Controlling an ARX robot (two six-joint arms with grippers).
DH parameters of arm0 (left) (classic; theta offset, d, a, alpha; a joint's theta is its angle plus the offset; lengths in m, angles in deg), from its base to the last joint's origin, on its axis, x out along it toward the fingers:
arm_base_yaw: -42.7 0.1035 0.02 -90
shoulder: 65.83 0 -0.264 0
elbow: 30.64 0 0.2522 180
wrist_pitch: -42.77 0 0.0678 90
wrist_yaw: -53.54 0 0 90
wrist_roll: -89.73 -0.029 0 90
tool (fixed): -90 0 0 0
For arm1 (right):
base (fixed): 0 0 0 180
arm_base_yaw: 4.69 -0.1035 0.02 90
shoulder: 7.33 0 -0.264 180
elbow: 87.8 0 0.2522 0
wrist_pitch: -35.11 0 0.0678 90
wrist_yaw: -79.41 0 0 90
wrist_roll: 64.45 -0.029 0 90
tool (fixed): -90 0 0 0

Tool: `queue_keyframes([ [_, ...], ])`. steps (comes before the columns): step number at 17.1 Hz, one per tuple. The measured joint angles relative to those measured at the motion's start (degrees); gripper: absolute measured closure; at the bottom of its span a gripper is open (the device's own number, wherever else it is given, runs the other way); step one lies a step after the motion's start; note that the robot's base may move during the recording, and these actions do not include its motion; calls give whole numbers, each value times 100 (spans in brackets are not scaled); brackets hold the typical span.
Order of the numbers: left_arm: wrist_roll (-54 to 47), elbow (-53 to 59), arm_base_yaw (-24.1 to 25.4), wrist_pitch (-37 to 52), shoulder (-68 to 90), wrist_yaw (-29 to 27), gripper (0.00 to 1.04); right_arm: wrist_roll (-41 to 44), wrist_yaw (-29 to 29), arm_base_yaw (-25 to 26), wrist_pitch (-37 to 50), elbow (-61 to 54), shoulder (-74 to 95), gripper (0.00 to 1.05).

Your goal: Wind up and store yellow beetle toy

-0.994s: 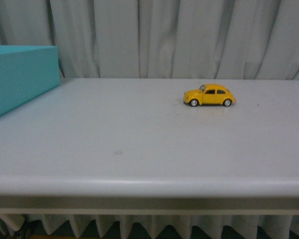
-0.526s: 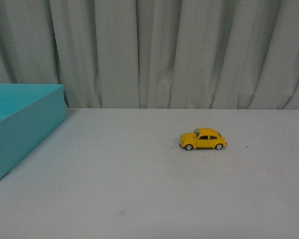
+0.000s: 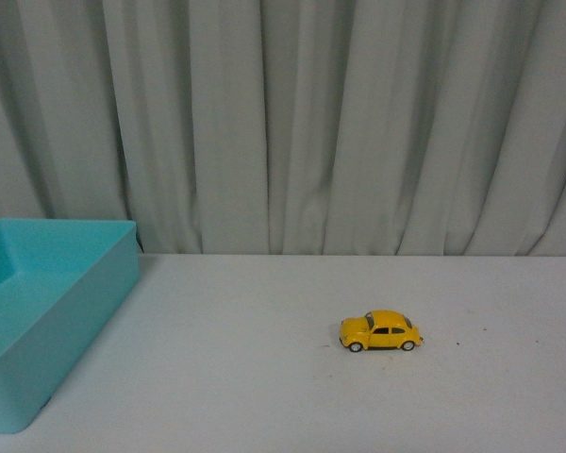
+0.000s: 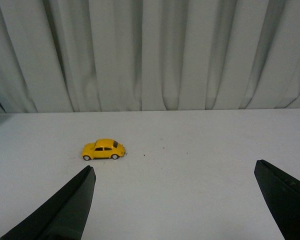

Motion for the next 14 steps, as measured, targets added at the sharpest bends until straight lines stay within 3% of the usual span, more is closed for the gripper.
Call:
queue_keyframes([
  [14,0,0,0,-13,0,0,7,0,0,0,-17,0,0,7],
])
